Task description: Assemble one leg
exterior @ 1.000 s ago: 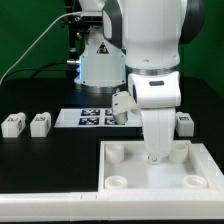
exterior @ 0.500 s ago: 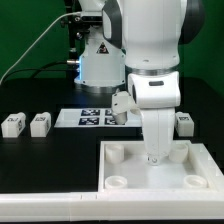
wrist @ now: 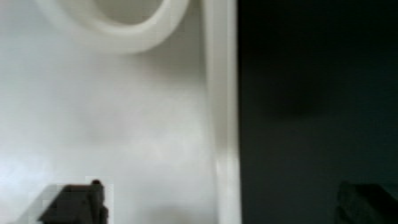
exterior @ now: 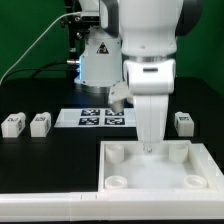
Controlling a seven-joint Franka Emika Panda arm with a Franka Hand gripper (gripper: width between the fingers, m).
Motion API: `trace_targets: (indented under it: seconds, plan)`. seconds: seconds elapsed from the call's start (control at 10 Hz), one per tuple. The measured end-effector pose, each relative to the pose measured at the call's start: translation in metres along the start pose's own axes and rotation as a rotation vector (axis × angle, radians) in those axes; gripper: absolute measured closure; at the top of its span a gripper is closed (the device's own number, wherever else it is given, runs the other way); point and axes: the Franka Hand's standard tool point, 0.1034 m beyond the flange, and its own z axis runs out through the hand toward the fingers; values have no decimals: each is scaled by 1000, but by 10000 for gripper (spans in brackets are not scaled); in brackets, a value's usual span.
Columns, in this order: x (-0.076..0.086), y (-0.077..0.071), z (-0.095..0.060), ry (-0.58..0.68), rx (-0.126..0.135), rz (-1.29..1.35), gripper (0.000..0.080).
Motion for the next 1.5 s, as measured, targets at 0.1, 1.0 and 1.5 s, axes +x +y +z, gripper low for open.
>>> trace_targets:
  seconds: [0.1, 1.0, 1.5]
  plan:
    - [14, -3, -8, 3, -9, 183, 150]
    - [91, -47, -7, 12, 48, 1310, 150]
    - [83, -56, -6, -223, 178, 1283, 150]
